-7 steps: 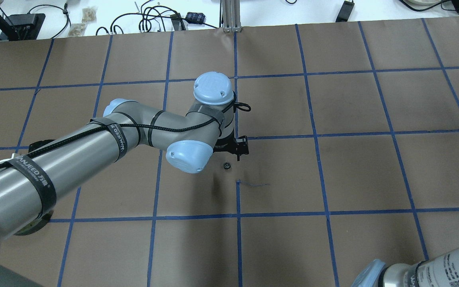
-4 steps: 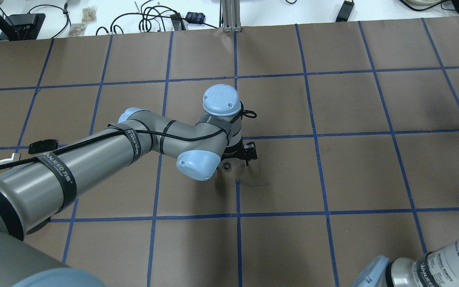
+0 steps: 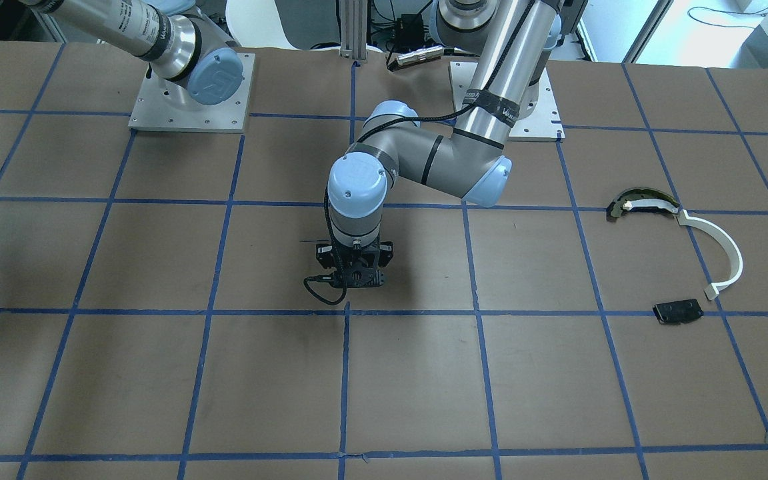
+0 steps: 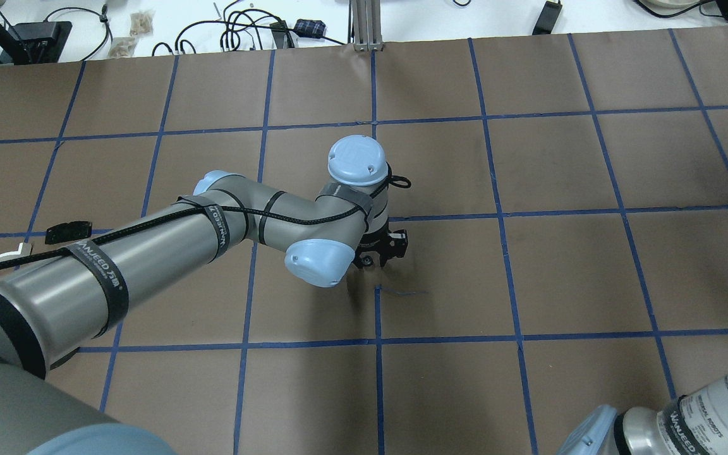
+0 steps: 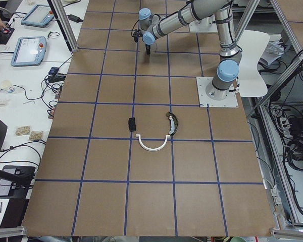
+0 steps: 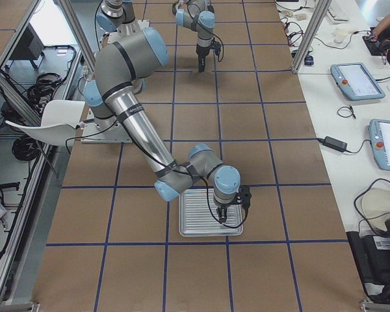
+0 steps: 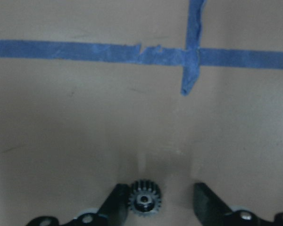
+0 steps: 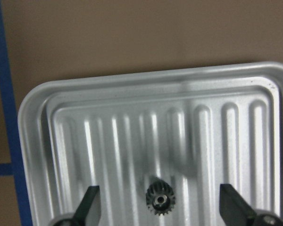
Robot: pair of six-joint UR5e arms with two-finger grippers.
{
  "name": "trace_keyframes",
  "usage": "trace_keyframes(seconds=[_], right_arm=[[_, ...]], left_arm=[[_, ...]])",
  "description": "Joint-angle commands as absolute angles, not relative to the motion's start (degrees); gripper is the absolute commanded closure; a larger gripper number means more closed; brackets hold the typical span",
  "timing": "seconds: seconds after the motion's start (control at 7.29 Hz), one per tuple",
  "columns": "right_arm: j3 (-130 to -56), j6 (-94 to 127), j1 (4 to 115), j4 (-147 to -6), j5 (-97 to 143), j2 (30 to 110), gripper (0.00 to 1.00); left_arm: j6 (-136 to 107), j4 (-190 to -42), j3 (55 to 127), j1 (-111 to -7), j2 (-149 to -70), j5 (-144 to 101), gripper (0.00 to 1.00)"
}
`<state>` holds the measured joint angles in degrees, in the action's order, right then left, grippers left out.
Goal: Place bearing gear from tray to pile
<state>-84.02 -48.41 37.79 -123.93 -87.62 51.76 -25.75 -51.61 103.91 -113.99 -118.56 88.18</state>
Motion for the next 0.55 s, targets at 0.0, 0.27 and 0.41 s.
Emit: trace_keyframes(seconds=[0.0,0.27,0.41], right_arm=[[-82.18,-46.94,37.79,-124.01,-87.8,50.19,0.17],[-82.7,-45.18,37.79,-123.32,-87.8,50.27,0.22],[-83.14,-45.09,37.79,-122.79,-87.8,50.27,0.24]], left_arm=[[-22.68,-52.12,103.71,-113.73,-117.52,90.87,1.0],[-16.57,-55.43,102.66,-107.62,-114.63,90.71,1.0],[-4.26,-60.68,102.74,-99.92,-112.17,91.05,1.0]])
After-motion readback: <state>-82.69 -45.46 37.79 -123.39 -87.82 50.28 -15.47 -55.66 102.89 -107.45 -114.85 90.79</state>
